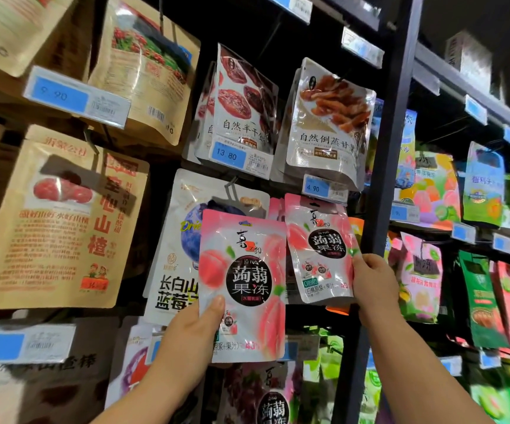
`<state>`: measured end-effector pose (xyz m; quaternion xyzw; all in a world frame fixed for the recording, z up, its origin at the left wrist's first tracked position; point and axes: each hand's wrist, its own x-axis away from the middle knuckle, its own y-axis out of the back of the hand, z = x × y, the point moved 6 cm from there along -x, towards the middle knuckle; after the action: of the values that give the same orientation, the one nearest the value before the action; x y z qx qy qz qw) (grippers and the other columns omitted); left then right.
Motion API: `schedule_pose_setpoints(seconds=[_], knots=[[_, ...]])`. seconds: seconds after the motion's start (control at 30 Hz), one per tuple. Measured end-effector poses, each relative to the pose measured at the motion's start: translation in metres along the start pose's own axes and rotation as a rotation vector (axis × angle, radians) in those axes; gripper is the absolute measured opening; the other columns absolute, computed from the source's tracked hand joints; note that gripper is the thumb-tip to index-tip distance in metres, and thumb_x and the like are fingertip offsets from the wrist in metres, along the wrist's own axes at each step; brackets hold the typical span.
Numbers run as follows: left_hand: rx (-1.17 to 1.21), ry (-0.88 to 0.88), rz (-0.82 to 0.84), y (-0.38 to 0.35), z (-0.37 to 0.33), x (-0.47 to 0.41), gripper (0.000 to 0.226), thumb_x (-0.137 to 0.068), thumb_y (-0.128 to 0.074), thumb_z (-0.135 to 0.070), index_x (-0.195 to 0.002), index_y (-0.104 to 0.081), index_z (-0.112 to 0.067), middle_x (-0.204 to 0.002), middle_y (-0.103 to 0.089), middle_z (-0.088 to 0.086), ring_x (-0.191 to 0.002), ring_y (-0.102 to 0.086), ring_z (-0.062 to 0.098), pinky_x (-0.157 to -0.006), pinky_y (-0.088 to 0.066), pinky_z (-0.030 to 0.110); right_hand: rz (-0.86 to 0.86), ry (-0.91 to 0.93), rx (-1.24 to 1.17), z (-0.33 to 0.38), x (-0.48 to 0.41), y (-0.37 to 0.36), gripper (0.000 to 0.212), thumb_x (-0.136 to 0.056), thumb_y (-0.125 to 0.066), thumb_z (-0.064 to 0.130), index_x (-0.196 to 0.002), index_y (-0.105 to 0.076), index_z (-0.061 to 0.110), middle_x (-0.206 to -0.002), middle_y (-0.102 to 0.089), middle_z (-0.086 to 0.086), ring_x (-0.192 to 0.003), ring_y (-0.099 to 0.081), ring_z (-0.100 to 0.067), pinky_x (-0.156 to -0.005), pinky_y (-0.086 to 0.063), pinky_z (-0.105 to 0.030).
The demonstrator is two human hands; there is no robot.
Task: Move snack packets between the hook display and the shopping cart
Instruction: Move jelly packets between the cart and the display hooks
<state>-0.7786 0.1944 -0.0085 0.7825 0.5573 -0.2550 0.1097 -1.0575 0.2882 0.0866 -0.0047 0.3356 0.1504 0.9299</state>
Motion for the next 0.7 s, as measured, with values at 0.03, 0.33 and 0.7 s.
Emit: schedule_pose_setpoints(seconds=[0.03, 0.33, 0.7], knots=[[0.007, -0.008, 0.004, -0.001, -0.001, 0.000, 0.027, -0.098, -0.046, -0.031, -0.086, -0.070, -0.031, -0.087, -0.073, -0.017, -0.092, -0.063, 0.003, -0.075, -0.044, 0.018, 0.004, 0.000, -0.006, 0.001, -0.001, 0.001, 0.027, -0.100, -0.046, 0.027, -0.092, -0.063, 0.007, -0.083, -0.062, -0.004, -0.083, -0.058, -0.026, -0.056, -0.035, -0.029], [0.008, 0.017, 0.004, 0.000, 0.005, -0.003, 0.027, -0.099, -0.046, -0.031, -0.087, -0.070, -0.030, -0.088, -0.074, -0.011, -0.091, -0.063, 0.006, -0.074, -0.043, 0.018, 0.062, -0.006, 0.066, 0.011, -0.014, 0.001, 0.022, -0.098, -0.049, 0.027, -0.082, -0.062, 0.019, -0.088, -0.068, -0.009, -0.087, -0.064, -0.031, -0.077, -0.051, -0.044], [0.005, 0.017, -0.010, 0.003, 0.003, -0.005, 0.031, -0.098, -0.046, -0.031, -0.084, -0.071, -0.021, -0.082, -0.072, -0.003, -0.085, -0.063, 0.010, -0.067, -0.041, 0.020, 0.109, -0.051, 0.107, 0.002, -0.019, 0.007, 0.020, -0.096, -0.053, 0.030, -0.081, -0.063, 0.021, -0.090, -0.071, -0.008, -0.092, -0.066, -0.034, -0.088, -0.053, -0.054]])
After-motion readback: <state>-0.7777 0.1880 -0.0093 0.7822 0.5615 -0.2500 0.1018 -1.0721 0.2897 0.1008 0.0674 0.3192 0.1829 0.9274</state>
